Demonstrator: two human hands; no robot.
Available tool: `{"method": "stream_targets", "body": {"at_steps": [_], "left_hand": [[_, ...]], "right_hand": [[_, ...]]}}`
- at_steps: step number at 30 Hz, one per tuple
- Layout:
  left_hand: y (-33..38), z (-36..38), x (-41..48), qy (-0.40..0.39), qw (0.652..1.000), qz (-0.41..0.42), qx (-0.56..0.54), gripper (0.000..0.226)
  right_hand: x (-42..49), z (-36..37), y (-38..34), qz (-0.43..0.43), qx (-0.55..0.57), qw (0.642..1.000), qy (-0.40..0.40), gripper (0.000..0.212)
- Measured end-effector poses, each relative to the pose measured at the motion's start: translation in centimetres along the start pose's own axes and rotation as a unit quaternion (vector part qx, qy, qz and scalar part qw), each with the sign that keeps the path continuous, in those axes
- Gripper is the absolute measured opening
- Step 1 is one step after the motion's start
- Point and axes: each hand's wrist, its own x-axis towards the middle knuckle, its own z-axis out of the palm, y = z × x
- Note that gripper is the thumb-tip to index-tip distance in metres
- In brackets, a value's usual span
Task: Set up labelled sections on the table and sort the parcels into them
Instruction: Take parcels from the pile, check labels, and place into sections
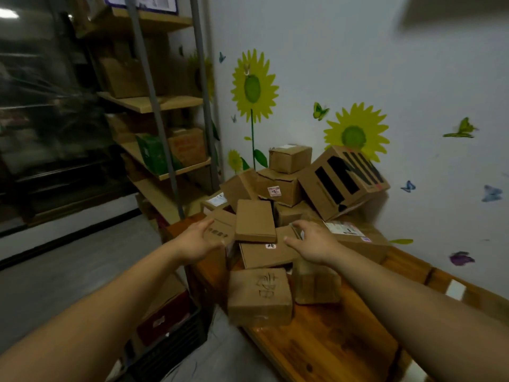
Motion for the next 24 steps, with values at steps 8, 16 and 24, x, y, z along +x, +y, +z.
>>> {"method": "stream_targets", "body": {"at_steps": [8, 16, 24], "left_hand": [[0.1, -1.9, 12.7, -0.078, 0.997, -0.006, -0.009, 0.071], [0.3, 1.7, 24.5, -0.174, 0.980, -0.045, -0.086, 0.059], [-1.7, 3.5, 30.3, -0.195, 0.954, -0.095, -0.206, 0.054]], "right_hand": [[9.1, 2.7, -1.6, 0.098, 0.031, 0.995, -0.008, 0.069], [18.9, 7.3, -0.7, 0.181, 0.169, 0.967, -0.063, 0.050], [21.8, 10.0, -3.5, 0.270, 0.151, 0.949, -0.058, 0.057]]}}
